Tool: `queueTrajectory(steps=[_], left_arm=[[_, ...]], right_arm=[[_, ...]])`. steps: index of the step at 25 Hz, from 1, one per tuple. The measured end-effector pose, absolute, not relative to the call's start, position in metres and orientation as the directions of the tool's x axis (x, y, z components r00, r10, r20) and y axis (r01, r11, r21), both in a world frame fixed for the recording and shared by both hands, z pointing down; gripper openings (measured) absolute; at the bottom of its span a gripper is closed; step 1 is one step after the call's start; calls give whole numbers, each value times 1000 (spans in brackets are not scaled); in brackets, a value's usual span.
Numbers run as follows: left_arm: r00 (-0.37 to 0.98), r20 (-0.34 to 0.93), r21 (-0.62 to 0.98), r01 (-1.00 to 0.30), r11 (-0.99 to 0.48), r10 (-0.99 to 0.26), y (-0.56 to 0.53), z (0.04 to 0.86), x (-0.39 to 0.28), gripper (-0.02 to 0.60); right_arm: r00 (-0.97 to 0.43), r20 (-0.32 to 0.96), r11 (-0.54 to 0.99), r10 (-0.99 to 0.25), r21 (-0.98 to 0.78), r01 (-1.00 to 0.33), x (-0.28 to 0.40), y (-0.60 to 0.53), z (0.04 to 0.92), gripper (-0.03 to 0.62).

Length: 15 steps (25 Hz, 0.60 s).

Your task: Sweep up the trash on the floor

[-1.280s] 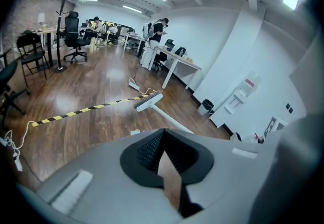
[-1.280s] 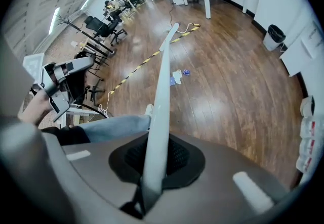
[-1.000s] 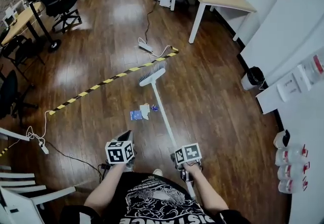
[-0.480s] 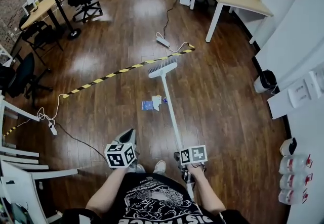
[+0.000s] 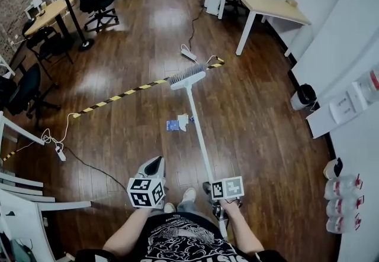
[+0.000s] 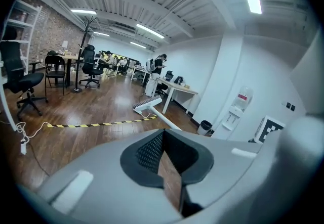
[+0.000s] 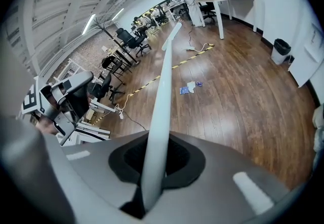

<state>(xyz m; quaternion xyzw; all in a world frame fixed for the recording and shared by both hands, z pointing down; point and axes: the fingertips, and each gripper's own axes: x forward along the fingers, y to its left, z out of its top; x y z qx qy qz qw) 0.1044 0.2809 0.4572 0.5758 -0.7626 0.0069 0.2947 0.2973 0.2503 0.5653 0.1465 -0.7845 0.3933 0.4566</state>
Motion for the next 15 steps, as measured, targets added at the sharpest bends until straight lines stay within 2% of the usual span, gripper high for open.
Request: queueTrajectory(steps=[15], left_arm=[[-91,446,304,-920,246,-891,347,465,144,5]], right_arm=[[-578,816,667,-4,-429,-610,303,312,531,26]])
